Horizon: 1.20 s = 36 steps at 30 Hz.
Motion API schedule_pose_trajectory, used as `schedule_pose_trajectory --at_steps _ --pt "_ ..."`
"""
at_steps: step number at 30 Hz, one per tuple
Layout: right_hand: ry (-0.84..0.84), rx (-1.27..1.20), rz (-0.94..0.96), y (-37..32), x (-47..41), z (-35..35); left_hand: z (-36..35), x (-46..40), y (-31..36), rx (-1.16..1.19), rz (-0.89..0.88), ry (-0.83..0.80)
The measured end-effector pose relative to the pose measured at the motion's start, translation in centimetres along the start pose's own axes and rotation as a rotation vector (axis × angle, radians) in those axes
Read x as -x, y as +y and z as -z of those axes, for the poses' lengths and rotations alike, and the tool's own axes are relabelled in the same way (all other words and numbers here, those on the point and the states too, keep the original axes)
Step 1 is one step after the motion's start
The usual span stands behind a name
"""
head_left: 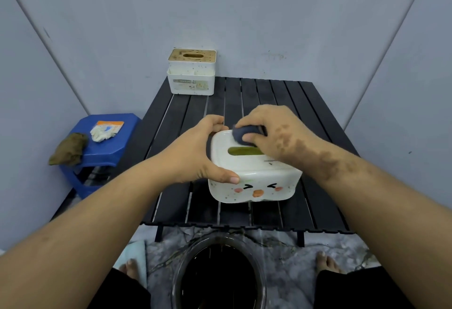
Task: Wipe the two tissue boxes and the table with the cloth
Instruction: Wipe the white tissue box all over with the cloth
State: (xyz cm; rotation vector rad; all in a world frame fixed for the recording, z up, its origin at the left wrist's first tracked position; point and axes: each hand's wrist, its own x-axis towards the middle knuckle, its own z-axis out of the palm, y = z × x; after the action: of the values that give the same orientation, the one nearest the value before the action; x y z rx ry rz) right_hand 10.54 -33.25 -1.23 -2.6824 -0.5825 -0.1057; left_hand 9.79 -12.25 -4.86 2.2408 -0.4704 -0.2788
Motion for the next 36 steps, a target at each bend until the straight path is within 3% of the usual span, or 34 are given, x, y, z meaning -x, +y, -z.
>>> schedule_pose_trajectory --at_steps 3,8,12,19,29,36 --pt "0.057 0.051 -0.078 0.2 -0.8 -0.9 -0.1 -0.1 0.2 -0.003 -0.002 0.005" --pt "-0.04 -0.038 0.125 -2.2 -0.5 -1.4 -0.1 0.0 0.3 -0.028 -0.004 0.017" --pt "-0.128 0.032 0.077 1.2 -0.1 1.6 -0.1 0.2 0.4 -0.056 -0.009 0.009" --pt "-0.277 -0.129 0.037 6.2 3.3 4.8 -0.3 0.0 0.4 -0.104 0.01 0.024" --pt "-0.165 -0.134 -0.034 6.9 7.0 5.2 0.1 0.7 2.0 -0.228 0.049 -0.007" --pt "-0.005 0.017 -0.139 4.9 7.0 3.2 0.2 1.0 3.2 -0.247 0.05 0.001"
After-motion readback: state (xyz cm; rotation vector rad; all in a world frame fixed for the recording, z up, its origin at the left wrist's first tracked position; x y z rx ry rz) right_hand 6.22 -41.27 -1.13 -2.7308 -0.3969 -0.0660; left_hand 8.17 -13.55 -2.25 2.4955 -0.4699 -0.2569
